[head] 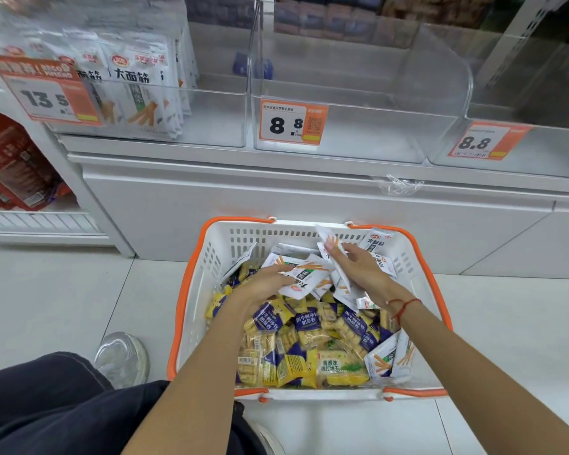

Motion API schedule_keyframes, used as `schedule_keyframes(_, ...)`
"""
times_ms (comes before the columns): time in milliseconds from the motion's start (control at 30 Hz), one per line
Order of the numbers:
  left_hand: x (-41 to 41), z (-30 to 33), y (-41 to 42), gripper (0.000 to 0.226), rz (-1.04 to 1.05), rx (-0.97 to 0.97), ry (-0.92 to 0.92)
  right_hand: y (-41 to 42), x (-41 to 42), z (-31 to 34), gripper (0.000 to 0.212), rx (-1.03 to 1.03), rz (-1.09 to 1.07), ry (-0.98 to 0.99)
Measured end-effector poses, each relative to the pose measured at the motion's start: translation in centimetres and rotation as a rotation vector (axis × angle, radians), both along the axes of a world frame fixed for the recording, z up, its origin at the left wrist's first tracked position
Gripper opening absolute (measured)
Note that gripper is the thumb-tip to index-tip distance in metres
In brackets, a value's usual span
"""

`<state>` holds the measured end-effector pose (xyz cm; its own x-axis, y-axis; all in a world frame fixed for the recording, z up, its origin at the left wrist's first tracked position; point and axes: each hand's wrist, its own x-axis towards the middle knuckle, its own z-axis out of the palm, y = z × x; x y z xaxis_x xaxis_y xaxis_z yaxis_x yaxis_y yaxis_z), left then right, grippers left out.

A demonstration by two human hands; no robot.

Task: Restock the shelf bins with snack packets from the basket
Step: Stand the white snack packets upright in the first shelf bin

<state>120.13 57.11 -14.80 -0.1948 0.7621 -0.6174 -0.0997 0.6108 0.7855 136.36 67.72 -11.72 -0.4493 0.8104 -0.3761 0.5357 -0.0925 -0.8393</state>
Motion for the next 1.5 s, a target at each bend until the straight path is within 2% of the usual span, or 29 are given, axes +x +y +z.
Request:
schedule_keyframes(100, 0.0, 1.3, -0.1, 0.03, -0.048, 0.044, -0.049, 0.0, -0.4, 0.4, 0.046, 0.051, 0.099, -0.034)
schedule_keyframes(200, -0.1, 1.5, -0.1, 0.028, -0.042, 0.056, -0.017, 0.4, -0.1, 0.6, 0.039, -0.025, 0.165, -0.055)
schedule_keyframes(267, -0.4, 1.0, -0.5, 0.031, 0.076, 0.066, -0.077, 0.6, 0.3, 0.6, 0.048, -0.111, 0.2, -0.101)
schedule_keyframes(367, -0.8, 0.6, -1.0, 0.027, 0.284, 0.119, -0.352, -0.1, 0.6, 0.5, 0.06, -0.128, 0.04, -0.045)
schedule_keyframes(467, -0.2, 0.9, -0.7, 0.021, 0.383, 0.206, -0.526, -1.2, 0.3, -0.1, 0.096, -0.233, -0.065, 0.088)
schedule_keyframes(500, 0.2, 1.2, -0.5, 0.023, 0.428, 0.231, -0.569, -1.7, -0.1, -0.2, 0.092, -0.265, -0.022, 0.1)
schedule_keyframes(600, 0.6, 1.3, 0.0, 0.034, 0.486, 0.229, -0.563, -2.8, -1.4, 0.5, 0.02, -0.33, 0.063, 0.13)
schedule_keyframes(767, -0.2, 1.1, -0.2, 0.033, 0.483, 0.149, -0.414, -2.2, -2.3, 2.4, 0.024, -0.482, 0.008, 0.324)
schedule_keyframes(867, -0.4, 1.5, -0.4, 0.024, 0.453, 0.128, -0.321, -1.1, -1.8, 3.6, 0.036, -0.407, 0.138, 0.229)
schedule_keyframes(933, -0.6, 1.6, -0.4, 0.019, 0.44, 0.145, -0.173, -0.1, -1.0, 4.5, 0.045, -0.27, 0.3, 0.053)
schedule_keyframes(1000, -0.9, 1.5, -0.5, 0.013, 0.431, 0.169, -0.011, 0.7, -0.4, 5.5, 0.042, -0.117, 0.511, -0.163)
schedule_keyframes(1067, -0.9, 1.7, -0.5, 0.021, 0.27, 0.139, 0.08, 1.0, -0.1, 6.0, 0.036, -0.032, 0.701, -0.323)
schedule_keyframes(1133, -0.4, 1.4, -0.2, 0.037, 0.016, 0.044, 0.033, 0.8, -0.3, 5.9, 0.033, 0.042, 0.835, -0.395)
schedule_keyframes(1200, 0.6, 1.9, -0.4, 0.026, -0.145, -0.064, -0.059, 0.6, -0.9, 5.3, 0.032, 0.123, 0.891, -0.403)
schedule_keyframes(1233, 1.0, 1.7, -0.5, 0.021, -0.18, -0.095, -0.13, 0.6, -1.1, 4.9, 0.03, 0.158, 0.877, -0.392)
schedule_keyframes(1333, 1.8, 1.5, -1.1, 0.028, -0.216, -0.106, -0.35, 0.6, -1.3, 3.7, 0.034, 0.245, 0.763, -0.345)
schedule_keyframes(1467, 1.4, 1.4, -1.5, 0.034, -0.22, -0.136, -0.471, 0.7, -0.6, 1.9, 0.04, 0.282, 0.706, -0.271)
schedule_keyframes(1500, 1.4, 1.2, -1.4, 0.025, -0.261, -0.135, -0.477, 0.7, -0.4, 1.6, 0.04, 0.272, 0.696, -0.242)
